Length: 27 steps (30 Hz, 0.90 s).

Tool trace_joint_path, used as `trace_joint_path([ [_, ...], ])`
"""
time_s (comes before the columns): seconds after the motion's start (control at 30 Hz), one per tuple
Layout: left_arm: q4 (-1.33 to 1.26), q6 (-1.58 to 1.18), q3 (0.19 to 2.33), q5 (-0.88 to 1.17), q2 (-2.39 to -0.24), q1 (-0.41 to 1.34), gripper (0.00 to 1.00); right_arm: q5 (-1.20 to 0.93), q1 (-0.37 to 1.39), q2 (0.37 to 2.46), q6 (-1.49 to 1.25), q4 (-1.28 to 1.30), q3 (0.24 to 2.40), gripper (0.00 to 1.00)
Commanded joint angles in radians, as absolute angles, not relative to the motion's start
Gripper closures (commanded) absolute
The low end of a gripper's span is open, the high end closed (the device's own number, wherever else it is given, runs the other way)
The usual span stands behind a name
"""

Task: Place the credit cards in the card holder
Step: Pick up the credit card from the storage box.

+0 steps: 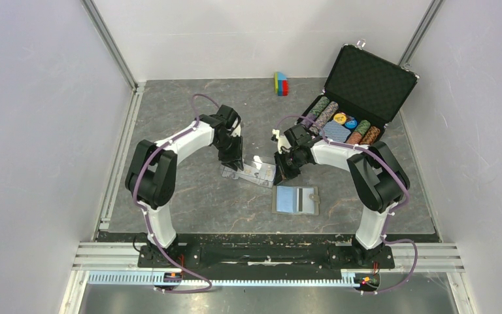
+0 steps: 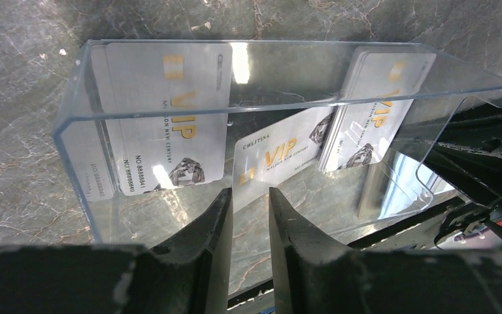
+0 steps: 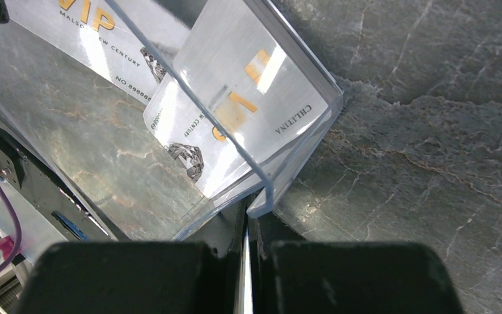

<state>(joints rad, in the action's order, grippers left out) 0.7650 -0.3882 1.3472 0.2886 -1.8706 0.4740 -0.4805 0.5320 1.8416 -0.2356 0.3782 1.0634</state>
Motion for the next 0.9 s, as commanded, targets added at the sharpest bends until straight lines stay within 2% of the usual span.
trace_joint_path([
  [0.0,0.679,-0.443,1.366,0.422,-1.855,0.540,0.70,-0.535,0.545,1.844,-0.240,0.300,1.076,1.00],
  [0.87,0.676,-0.420,1.427,0.392,-1.861,0.627,0.72,-0.536,0.544,1.835,-0.237,0.301,1.060,1.00],
])
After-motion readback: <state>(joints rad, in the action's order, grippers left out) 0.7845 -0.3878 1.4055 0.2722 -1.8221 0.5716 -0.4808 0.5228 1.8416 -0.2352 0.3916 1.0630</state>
